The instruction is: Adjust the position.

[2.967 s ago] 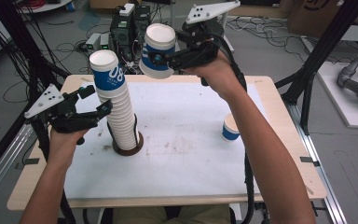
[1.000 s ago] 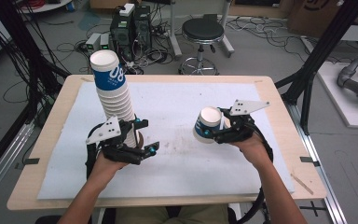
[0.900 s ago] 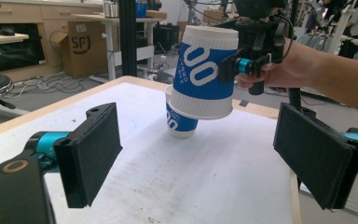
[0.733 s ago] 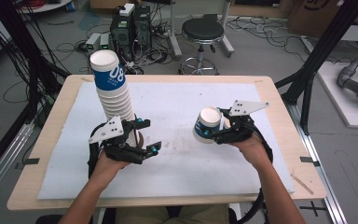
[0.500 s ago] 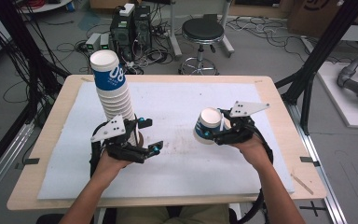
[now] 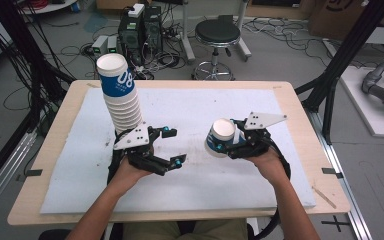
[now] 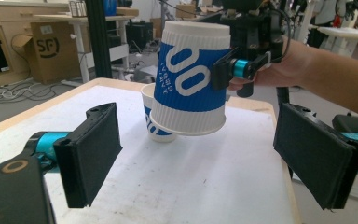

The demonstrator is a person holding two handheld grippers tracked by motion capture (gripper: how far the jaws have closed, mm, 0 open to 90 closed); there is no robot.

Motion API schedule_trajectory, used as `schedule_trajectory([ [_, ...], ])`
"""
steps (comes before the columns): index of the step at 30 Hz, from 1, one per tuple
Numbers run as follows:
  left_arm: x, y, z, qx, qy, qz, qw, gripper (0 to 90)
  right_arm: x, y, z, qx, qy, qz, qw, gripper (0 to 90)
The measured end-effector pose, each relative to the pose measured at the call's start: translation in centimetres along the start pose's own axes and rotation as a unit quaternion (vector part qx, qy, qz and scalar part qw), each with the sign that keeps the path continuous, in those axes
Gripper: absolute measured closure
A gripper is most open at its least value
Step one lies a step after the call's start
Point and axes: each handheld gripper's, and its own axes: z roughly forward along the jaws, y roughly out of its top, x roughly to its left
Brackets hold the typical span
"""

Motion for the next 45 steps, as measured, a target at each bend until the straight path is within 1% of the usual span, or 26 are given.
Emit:
schedule_trajectory([
  [3, 0.1, -0.1, 0.4, 0.002, -0.001, 0.002, 1.0000, 14.5, 0.3, -0.2, -0.2, -0.011, 0.007, 0.004, 0.9999, 26.5],
  [6, 0.0, 0.0, 0.7, 0.005, -0.005, 0.010, 0.9999, 14.5, 0.7, -0.4, -0.1, -0.012, 0.016, 0.004, 0.9998, 26.5],
  [7, -0.1, 0.0, 0.7, 0.006, -0.007, 0.011, 0.9999, 14.5, 0.8, -0.4, -0.1, -0.015, 0.021, 0.004, 0.9997, 26.5],
  [11, -0.6, -0.2, 1.4, 0.007, -0.018, 0.016, 0.9997, 14.5, 1.3, -0.5, 0.3, -0.010, 0.036, -0.003, 0.9993, 26.5],
  [12, -0.7, -0.2, 1.5, 0.008, -0.021, 0.018, 0.9996, 14.5, 1.4, -0.5, 0.4, -0.010, 0.040, 0.001, 0.9992, 26.5],
  [13, -0.8, -0.2, 1.8, 0.010, -0.023, 0.019, 0.9995, 14.5, 1.4, -0.4, 0.4, -0.013, 0.042, -0.002, 0.9991, 26.5],
  [16, -1.1, -0.2, 2.1, 0.015, -0.024, 0.031, 0.9991, 14.5, 1.8, -0.3, 0.5, -0.022, 0.049, 0.002, 0.9985, 26.5],
  [18, -1.1, -0.1, 2.1, 0.015, -0.026, 0.031, 0.9991, 14.5, 2.0, -0.1, 0.6, -0.029, 0.054, 0.002, 0.9981, 26.5],
  [20, -1.1, -0.1, 2.0, 0.012, -0.029, 0.026, 0.9992, 14.5, 2.4, 0.0, 0.6, -0.031, 0.059, 0.004, 0.9978, 26.5],
  [22, -1.0, -0.1, 1.9, 0.011, -0.032, 0.028, 0.9990, 14.5, 2.5, 0.1, 0.6, -0.035, 0.064, 0.004, 0.9973, 26.5],
  [25, -1.0, -0.2, 2.1, 0.014, -0.034, 0.027, 0.9989, 14.5, 2.5, 0.2, 1.0, -0.047, 0.084, 0.017, 0.9952, 26.6],
  [27, -0.9, -0.3, 2.2, 0.018, -0.036, 0.029, 0.9988, 14.5, 2.5, 0.3, 1.2, -0.047, 0.091, 0.021, 0.9945, 26.6],
  [30, -0.8, -0.4, 2.4, 0.014, -0.038, 0.027, 0.9988, 14.5, 2.5, 0.4, 1.5, -0.049, 0.104, 0.021, 0.9932, 26.6],
  [33, -0.9, -0.5, 2.5, 0.015, -0.041, 0.025, 0.9987, 14.5, 2.6, 0.4, 1.7, -0.050, 0.110, 0.022, 0.9924, 26.6],
  [34, -0.9, -0.6, 2.6, 0.016, -0.045, 0.025, 0.9986, 14.5, 2.6, 0.4, 1.7, -0.050, 0.111, 0.021, 0.9923, 26.6],
  [37, -1.2, -0.8, 2.9, 0.021, -0.057, 0.023, 0.9979, 14.5, 2.8, 0.5, 1.9, -0.053, 0.123, 0.027, 0.9906, 26.6],
  [40, -1.4, -0.9, 3.1, 0.021, -0.059, 0.022, 0.9978, 14.5, 3.3, 0.6, 2.2, -0.055, 0.131, 0.023, 0.9896, 26.6],
  [44, -1.5, -1.0, 3.3, 0.016, -0.070, 0.003, 0.9974, 14.6, 3.9, 0.7, 2.8, -0.048, 0.142, 0.016, 0.9886, 26.6],
  [45, -1.5, -1.0, 3.3, 0.016, -0.068, 0.003, 0.9975, 14.5, 3.9, 0.7, 2.9, -0.048, 0.144, 0.017, 0.9882, 26.6],
])
